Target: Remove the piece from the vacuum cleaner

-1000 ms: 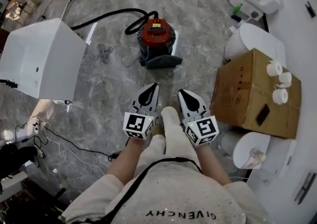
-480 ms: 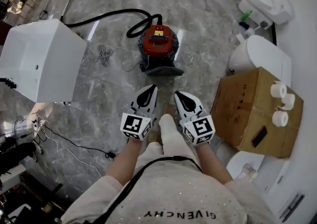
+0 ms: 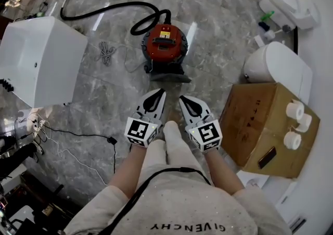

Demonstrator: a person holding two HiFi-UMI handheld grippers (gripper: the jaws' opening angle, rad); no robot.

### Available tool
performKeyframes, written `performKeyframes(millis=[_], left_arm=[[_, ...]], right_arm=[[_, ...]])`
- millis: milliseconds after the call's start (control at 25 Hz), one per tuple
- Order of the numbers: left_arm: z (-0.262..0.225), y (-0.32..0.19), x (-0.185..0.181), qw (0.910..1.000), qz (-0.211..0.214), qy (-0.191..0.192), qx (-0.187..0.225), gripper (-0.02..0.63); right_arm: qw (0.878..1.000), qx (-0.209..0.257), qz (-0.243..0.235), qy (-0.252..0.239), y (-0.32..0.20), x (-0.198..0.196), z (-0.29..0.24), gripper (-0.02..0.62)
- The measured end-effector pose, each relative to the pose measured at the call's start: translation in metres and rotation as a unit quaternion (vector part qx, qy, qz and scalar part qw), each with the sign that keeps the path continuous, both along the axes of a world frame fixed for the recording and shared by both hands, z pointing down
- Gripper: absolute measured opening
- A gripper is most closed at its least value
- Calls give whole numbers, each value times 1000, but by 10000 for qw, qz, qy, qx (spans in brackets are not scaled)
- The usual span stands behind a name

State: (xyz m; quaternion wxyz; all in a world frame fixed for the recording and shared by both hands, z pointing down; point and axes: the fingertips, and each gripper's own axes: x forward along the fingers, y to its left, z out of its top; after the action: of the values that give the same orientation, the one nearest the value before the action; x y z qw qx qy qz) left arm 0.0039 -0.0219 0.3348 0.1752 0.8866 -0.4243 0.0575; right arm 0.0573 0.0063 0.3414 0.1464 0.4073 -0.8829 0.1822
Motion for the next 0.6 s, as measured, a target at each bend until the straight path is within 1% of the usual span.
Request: performKeyframes(millis=[320, 480, 600], left_arm=[[57, -20, -8, 9986, -341, -36, -408, 22], [88, -29, -10, 9979, -330, -109, -542, 23], [117, -33, -7, 9975, -169, -262, -640, 23]], right_arm=[[9992, -271, -247, 140, -19, 3, 58, 14], [9984, -472, -240, 196, -29, 2, 93, 14], [9977, -532, -295, 286, -37, 1, 117, 14]])
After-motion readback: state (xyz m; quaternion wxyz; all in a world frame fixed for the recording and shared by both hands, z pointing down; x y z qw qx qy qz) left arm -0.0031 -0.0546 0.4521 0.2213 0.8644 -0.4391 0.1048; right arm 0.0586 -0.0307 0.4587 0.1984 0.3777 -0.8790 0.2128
